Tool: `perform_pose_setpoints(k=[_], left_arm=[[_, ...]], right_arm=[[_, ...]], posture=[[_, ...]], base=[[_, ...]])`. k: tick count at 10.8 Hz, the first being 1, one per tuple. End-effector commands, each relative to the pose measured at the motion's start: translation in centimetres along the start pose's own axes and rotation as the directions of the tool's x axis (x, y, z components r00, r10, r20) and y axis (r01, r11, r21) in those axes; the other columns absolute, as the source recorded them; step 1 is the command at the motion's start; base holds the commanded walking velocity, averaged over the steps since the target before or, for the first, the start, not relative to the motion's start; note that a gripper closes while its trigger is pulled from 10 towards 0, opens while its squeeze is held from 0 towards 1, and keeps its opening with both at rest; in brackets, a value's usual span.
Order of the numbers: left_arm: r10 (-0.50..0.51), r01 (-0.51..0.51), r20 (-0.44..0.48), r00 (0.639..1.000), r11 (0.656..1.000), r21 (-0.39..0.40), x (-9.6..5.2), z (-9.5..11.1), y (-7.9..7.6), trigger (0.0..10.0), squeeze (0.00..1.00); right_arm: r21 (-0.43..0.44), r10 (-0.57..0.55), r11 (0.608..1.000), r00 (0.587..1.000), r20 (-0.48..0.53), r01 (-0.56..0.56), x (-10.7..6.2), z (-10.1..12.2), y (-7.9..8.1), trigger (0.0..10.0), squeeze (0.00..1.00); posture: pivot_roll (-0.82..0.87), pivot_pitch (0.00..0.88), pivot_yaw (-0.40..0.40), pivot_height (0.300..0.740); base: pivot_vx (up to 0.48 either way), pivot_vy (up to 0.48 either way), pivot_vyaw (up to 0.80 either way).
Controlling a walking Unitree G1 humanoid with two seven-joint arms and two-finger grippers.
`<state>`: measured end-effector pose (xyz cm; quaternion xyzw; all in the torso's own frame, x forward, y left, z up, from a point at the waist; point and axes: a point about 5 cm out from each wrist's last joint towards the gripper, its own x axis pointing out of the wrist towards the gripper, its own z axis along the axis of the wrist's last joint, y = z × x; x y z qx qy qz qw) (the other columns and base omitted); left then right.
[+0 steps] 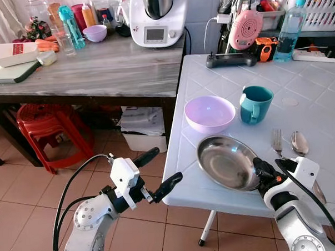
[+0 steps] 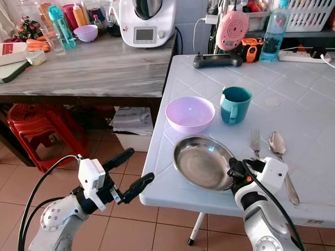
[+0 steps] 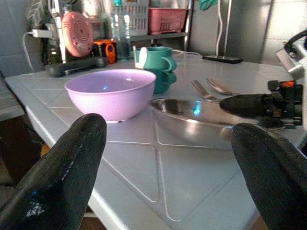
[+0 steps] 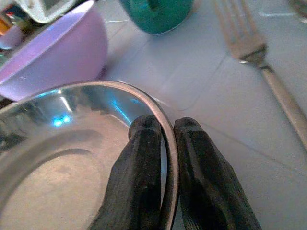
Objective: Setting the table
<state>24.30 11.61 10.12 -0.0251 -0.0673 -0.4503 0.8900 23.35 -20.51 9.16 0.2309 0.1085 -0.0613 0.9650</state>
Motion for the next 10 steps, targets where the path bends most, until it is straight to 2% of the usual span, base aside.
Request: perform_pose_setpoints(k=[1, 2, 3, 6, 8, 9, 10], left_arm=[[0.004, -0.004, -0.004, 1.0, 1.0, 0.008, -0.2, 0.2, 0.2, 10.0, 0.0], [0.005, -0.005, -0.004, 1.0, 1.0, 0.008, -0.2, 0.1, 0.1, 10.0, 0.0], [0.007, -0.007, -0.005, 1.0, 1.0, 0.006, -0.2, 0.0, 0.2, 10.0, 0.0], [0.013, -0.013, -0.018, 1.0, 1.0, 0.01, -0.6, -0.5, 0.5, 10.0, 0.0], [0.012, -0.012, -0.02, 1.0, 1.0, 0.007, -0.7, -0.7, 0.4, 10.0, 0.0], [0.013, -0.013, -0.023, 1.0, 1.0, 0.006, -0.8, -1.0, 0.5, 10.0, 0.0], [0.015, -0.015, -0.028, 0.999, 1.0, 0.007, -0.8, -1.1, 0.5, 10.0, 0.0]], right_arm=[[-0.06, -0.063, 0.996, 0.998, 0.022, 0.064, -0.2, 0.3, -0.1, 10.0, 0.0], [-0.064, -0.065, 0.996, 0.998, 0.026, 0.067, -0.3, 0.4, 0.0, 10.0, 0.23], [-0.069, -0.082, 0.994, 0.996, 0.034, 0.084, -0.5, 0.5, 0.0, 10.0, 1.0], [-0.087, -0.064, 0.994, 0.997, 0.035, 0.066, -1.2, 1.0, 0.5, 10.0, 1.0], [-0.077, -0.005, 0.997, 1.0, -0.016, 0.004, -1.2, 0.5, 1.1, 10.0, 1.0], [-0.067, 0.04, 0.997, 0.998, -0.049, -0.043, -1.1, 0.2, 1.7, 10.0, 0.0], [-0.059, 0.096, 0.993, 0.991, -0.094, -0.101, -1.1, -0.2, 2.3, 10.0, 0.0]], posture=[[-0.02, 0.01, 0.078, 0.74], [-0.02, 0.009, 0.078, 0.74], [-0.02, 0.01, 0.077, 0.74], [-0.03, 0.01, 0.073, 0.74], [-0.03, 0.013, 0.068, 0.74], [-0.03, 0.015, 0.067, 0.74], [-0.02, 0.016, 0.066, 0.74]], base=[[0.0, 0.0, 0.0], [0.0, 0.0, 0.0], [0.0, 0.0, 0.0], [0.0, 0.0, 0.0], [0.0, 0.0, 0.0], [0.0, 0.0, 0.0], [0.0, 0.0, 0.0]])
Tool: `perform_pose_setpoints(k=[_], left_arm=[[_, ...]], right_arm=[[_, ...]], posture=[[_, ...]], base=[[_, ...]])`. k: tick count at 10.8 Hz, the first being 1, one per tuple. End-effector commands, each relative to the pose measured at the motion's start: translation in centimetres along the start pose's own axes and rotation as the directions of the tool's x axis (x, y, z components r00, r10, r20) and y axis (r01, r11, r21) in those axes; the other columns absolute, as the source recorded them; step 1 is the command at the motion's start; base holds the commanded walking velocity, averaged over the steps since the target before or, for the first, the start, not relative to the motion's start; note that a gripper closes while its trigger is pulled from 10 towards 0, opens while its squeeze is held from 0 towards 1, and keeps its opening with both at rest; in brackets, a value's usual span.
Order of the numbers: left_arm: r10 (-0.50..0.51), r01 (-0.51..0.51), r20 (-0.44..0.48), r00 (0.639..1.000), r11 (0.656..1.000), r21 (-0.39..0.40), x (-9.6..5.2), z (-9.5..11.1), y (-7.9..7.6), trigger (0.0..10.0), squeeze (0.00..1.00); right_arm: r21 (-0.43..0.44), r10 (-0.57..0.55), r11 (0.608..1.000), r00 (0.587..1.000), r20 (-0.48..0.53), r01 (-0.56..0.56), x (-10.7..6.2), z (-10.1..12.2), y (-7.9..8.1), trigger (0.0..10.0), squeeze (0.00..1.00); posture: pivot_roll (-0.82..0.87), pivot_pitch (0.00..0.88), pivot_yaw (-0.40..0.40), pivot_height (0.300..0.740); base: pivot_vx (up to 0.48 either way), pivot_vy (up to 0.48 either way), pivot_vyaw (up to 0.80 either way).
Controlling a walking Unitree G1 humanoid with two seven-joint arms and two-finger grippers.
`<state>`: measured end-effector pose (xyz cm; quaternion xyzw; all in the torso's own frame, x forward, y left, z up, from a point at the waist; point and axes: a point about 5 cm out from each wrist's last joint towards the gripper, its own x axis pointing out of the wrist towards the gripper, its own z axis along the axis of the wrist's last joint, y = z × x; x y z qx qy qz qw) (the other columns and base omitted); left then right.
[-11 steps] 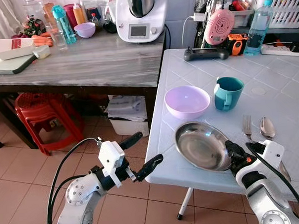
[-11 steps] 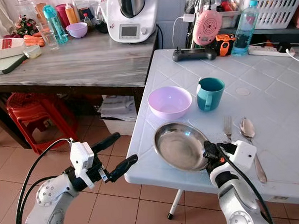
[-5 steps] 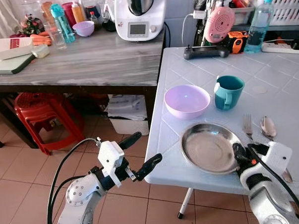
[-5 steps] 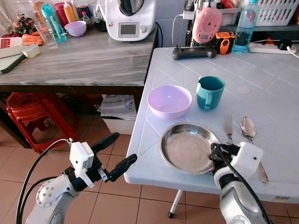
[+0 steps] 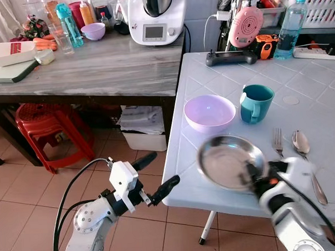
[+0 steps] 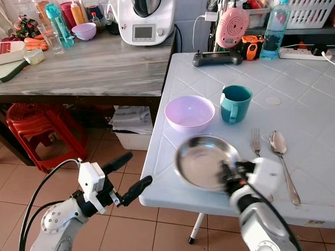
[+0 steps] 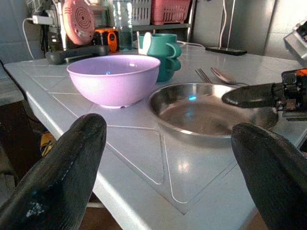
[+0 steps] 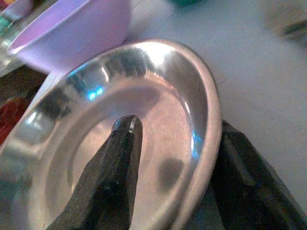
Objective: Setting the table
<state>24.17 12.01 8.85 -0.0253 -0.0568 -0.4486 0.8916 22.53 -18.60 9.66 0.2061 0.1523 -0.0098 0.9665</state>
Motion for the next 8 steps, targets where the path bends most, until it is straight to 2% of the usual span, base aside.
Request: perform_pose_setpoints(k=[1, 2, 3, 4, 8], left_arm=[[0.011, -0.011, -0.012, 1.0, 1.0, 0.018, -0.3, 0.0, 0.4, 10.0, 0.0], [0.011, -0.01, -0.014, 1.0, 1.0, 0.02, -0.4, 0.0, 0.4, 10.0, 0.0], [0.01, -0.009, -0.014, 1.0, 1.0, 0.02, -0.4, 0.0, 0.4, 10.0, 0.0], [0.002, -0.002, -0.012, 1.0, 1.0, 0.018, -0.4, 0.1, 0.4, 10.0, 0.0], [-0.005, 0.005, -0.004, 1.0, 1.0, 0.018, -0.3, 0.4, 0.3, 10.0, 0.0]], right_arm=[[-0.006, 0.036, 0.999, 0.999, -0.008, -0.036, -0.1, 0.2, 0.6, 10.0, 0.0], [0.0, 0.049, 0.999, 0.997, -0.054, -0.049, 0.0, -0.4, 0.5, 10.0, 0.0], [0.007, 0.057, 0.998, 0.996, -0.068, -0.057, 0.1, -0.5, 0.5, 6.6, 0.0], [0.015, 0.056, 0.998, 0.996, -0.072, -0.055, 0.3, -0.4, 0.3, 0.0, 0.0], [0.056, 0.045, 0.998, 0.994, -0.104, -0.04, 0.4, -0.9, -0.3, 0.0, 0.0]], posture=[[-0.02, 0.016, 0.066, 0.74], [-0.02, 0.019, 0.067, 0.74], [-0.02, 0.019, 0.067, 0.74], [-0.01, 0.021, 0.069, 0.74], [-0.02, 0.018, 0.07, 0.74]], base=[[0.0, 0.0, 0.0], [0.0, 0.0, 0.0], [0.0, 0.0, 0.0], [0.0, 0.0, 0.0], [0.0, 0.0, 0.0]])
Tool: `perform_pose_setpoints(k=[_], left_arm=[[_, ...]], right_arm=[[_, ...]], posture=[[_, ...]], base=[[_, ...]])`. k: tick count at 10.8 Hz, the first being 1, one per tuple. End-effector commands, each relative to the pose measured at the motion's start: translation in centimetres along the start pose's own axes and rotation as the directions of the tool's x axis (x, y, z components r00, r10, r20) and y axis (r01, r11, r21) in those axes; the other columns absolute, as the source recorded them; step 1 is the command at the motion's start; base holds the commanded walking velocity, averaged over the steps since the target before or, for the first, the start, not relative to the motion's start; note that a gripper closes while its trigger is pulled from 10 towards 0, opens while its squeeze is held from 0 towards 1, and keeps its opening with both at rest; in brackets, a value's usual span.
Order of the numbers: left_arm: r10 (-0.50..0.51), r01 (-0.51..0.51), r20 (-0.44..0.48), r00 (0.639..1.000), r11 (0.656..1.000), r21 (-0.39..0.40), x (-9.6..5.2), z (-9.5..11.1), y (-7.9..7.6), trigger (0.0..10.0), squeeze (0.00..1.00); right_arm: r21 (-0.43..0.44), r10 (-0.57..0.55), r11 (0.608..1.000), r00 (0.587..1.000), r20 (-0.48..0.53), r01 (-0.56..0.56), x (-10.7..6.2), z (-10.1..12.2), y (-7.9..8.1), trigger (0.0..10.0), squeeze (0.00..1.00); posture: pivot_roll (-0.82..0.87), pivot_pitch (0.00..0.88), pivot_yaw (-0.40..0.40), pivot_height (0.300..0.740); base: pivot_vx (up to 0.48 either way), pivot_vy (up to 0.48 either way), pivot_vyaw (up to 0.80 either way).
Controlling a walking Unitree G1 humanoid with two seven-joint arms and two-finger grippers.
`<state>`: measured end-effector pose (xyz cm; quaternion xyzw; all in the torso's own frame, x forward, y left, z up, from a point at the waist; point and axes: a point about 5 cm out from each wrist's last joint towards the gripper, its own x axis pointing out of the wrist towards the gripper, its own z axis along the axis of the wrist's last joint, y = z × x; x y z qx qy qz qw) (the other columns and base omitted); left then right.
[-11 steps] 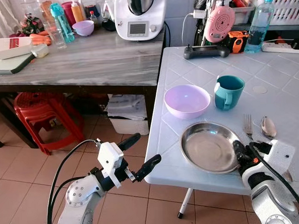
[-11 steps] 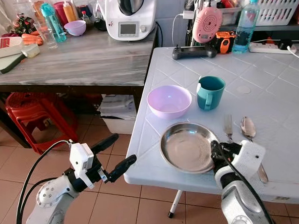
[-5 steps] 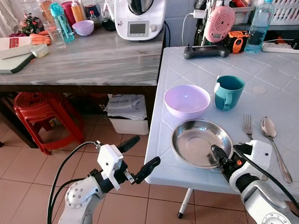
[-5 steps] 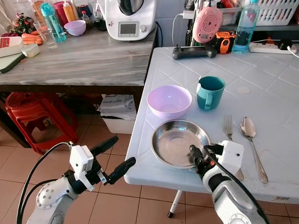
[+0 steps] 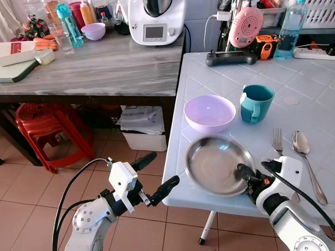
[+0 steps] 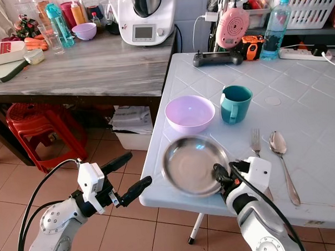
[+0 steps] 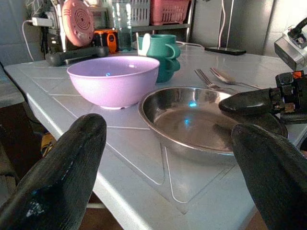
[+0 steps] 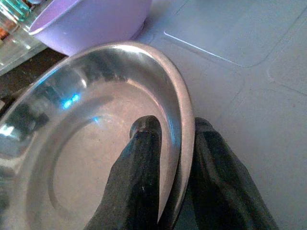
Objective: Setting the table
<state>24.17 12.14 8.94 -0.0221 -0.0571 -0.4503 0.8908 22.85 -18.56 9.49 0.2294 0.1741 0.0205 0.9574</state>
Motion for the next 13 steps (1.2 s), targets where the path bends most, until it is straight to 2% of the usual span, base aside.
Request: perform_pose_setpoints(k=[1, 6, 7, 8, 9, 10, 11, 13], left_arm=[[-0.004, 0.004, -0.001, 1.0, 1.0, 0.013, -0.1, 0.4, 0.2, 10.0, 0.0], [-0.01, 0.01, -0.003, 1.0, 1.0, 0.022, -0.1, 0.5, 0.5, 10.0, 0.0], [0.031, -0.03, -0.015, 0.999, 0.999, 0.039, -0.5, 0.2, 1.1, 10.0, 0.0], [0.13, -0.129, -0.027, 0.991, 0.99, 0.06, -0.8, -0.1, 2.2, 10.0, 0.0], [0.262, -0.259, -0.045, 0.964, 0.963, 0.07, -1.0, -0.4, 3.7, 10.0, 0.0], [0.433, -0.43, -0.089, 0.897, 0.901, 0.057, -1.5, -1.0, 5.4, 10.0, 0.0], [0.478, -0.478, -0.106, 0.872, 0.878, 0.025, -1.6, -1.2, 5.9, 10.0, 0.0], [0.537, -0.539, -0.113, 0.836, 0.842, 0.012, -1.7, -1.1, 6.8, 10.0, 0.0]], right_arm=[[0.026, -0.018, 0.999, 0.999, -0.052, 0.019, 0.1, -0.9, -0.4, 0.0, 0.0], [0.047, -0.082, 0.995, 0.996, -0.041, 0.083, 0.2, -0.9, -0.9, 0.0, 0.0], [0.054, -0.1, 0.993, 0.995, -0.025, 0.101, 0.3, -0.8, -0.8, 0.0, 0.0], [0.055, -0.095, 0.994, 0.995, -0.016, 0.096, 0.3, -0.9, -0.4, 0.0, 0.0], [0.038, -0.084, 0.996, 0.996, 0.001, 0.084, 0.4, -0.9, -0.1, 0.0, 0.0], [-0.002, -0.027, 1.0, 0.999, 0.041, 0.027, 0.1, -0.6, 0.9, 1.5, 0.0], [-0.037, 0.007, 0.999, 0.998, 0.061, -0.005, -0.1, -0.3, 1.3, 10.0, 0.0], [-0.14, 0.063, 0.989, 0.987, 0.15, -0.042, -0.3, 0.8, 2.2, 10.0, 0.0]], posture=[[-0.02, 0.017, 0.07, 0.74], [-0.02, 0.016, 0.069, 0.74], [-0.02, 0.016, 0.069, 0.74], [-0.02, 0.013, 0.072, 0.74], [-0.02, 0.01, 0.073, 0.74], [-0.02, 0.006, 0.072, 0.74], [-0.02, 0.004, 0.07, 0.74], [-0.02, 0.0, 0.065, 0.74]], base=[[0.0, 0.0, 0.0], [0.0, 0.0, 0.0], [0.0, 0.0, 0.0], [0.0, 0.0, 0.0], [0.0, 0.0, 0.0], [0.0, 0.0, 0.0], [0.0, 0.0, 0.0], [0.0, 0.0, 0.0]])
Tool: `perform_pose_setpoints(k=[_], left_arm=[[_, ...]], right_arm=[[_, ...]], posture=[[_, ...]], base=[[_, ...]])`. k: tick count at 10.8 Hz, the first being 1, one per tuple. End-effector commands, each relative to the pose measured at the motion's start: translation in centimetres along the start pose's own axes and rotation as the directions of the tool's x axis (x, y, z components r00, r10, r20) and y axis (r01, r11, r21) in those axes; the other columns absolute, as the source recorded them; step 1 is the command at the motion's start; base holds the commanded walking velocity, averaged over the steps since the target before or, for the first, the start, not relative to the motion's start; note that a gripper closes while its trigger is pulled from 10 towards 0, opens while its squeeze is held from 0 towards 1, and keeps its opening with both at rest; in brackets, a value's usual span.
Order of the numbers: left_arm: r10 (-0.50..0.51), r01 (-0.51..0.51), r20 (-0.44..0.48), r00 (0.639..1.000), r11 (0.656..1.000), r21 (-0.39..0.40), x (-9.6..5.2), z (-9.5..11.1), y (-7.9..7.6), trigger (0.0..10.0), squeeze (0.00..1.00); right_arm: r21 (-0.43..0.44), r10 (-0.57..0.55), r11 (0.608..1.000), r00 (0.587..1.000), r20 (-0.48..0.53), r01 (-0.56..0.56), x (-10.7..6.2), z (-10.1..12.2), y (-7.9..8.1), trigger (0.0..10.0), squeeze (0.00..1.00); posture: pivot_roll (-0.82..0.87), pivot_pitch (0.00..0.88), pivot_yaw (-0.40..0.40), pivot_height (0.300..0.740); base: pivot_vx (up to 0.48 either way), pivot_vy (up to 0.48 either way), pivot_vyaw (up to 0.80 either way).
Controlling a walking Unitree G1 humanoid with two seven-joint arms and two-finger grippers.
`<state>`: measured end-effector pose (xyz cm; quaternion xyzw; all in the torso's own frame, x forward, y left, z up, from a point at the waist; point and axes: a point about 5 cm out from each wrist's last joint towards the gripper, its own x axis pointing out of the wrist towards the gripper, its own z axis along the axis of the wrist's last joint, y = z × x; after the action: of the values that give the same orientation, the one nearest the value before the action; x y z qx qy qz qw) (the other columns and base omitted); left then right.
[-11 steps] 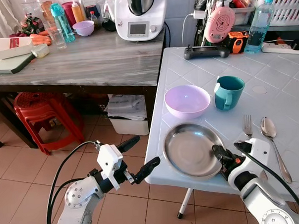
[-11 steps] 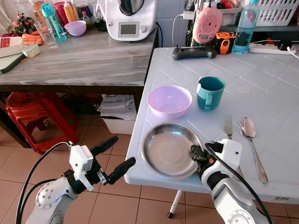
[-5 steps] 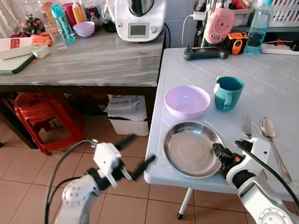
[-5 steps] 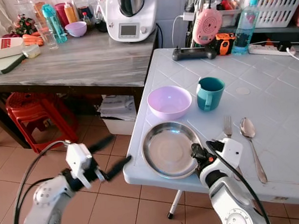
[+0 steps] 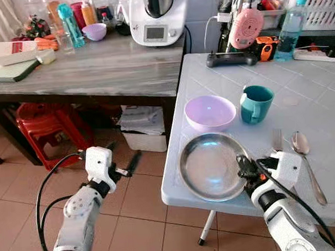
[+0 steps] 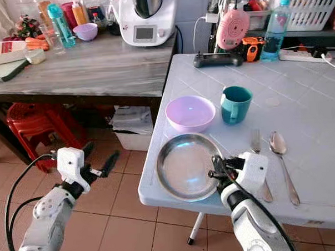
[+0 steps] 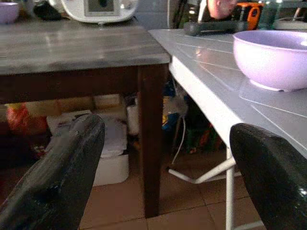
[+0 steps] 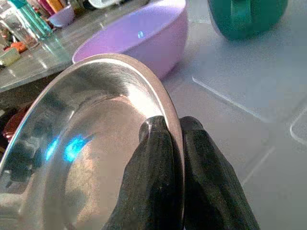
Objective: Setting the table
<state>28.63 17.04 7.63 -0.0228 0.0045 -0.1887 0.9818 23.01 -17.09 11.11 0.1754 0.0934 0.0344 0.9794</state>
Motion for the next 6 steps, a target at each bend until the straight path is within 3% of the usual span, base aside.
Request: perform_pose_setpoints(k=[1, 2, 4, 6], left_arm=[[0.028, -0.028, 0.003, 1.0, 1.0, -0.007, 0.3, 0.2, 0.5, 10.0, 0.0], [0.033, -0.033, 0.012, 0.999, 0.999, -0.016, 0.8, 0.3, 0.3, 10.0, 0.0], [0.026, -0.026, 0.018, 0.999, 0.999, -0.019, 1.1, 0.3, 0.1, 10.0, 0.0], [0.004, -0.004, 0.02, 1.0, 1.0, -0.028, 1.4, 0.2, -0.2, 10.0, 0.0]], right_arm=[[-0.016, 0.014, 1.0, 0.999, 0.037, -0.014, 0.2, 0.6, 0.5, 10.0, 0.0], [-0.016, 0.025, 1.0, 0.998, 0.065, -0.024, 0.4, 0.9, 0.9, 10.0, 0.0], [-0.034, 0.034, 0.999, 0.997, 0.068, -0.031, 0.4, 0.8, 1.0, 10.0, 0.0], [-0.049, 0.041, 0.998, 0.995, 0.086, -0.037, 0.5, 0.7, 1.1, 10.0, 0.0]], posture=[[-0.02, 0.0, 0.065, 0.74], [-0.02, 0.0, 0.065, 0.74], [-0.02, 0.0, 0.068, 0.74], [-0.02, 0.0, 0.072, 0.74]], base=[[0.0, 0.0, 0.0], [0.0, 0.0, -0.56], [0.0, 0.266, -0.8], [0.0, 0.347, 0.0]])
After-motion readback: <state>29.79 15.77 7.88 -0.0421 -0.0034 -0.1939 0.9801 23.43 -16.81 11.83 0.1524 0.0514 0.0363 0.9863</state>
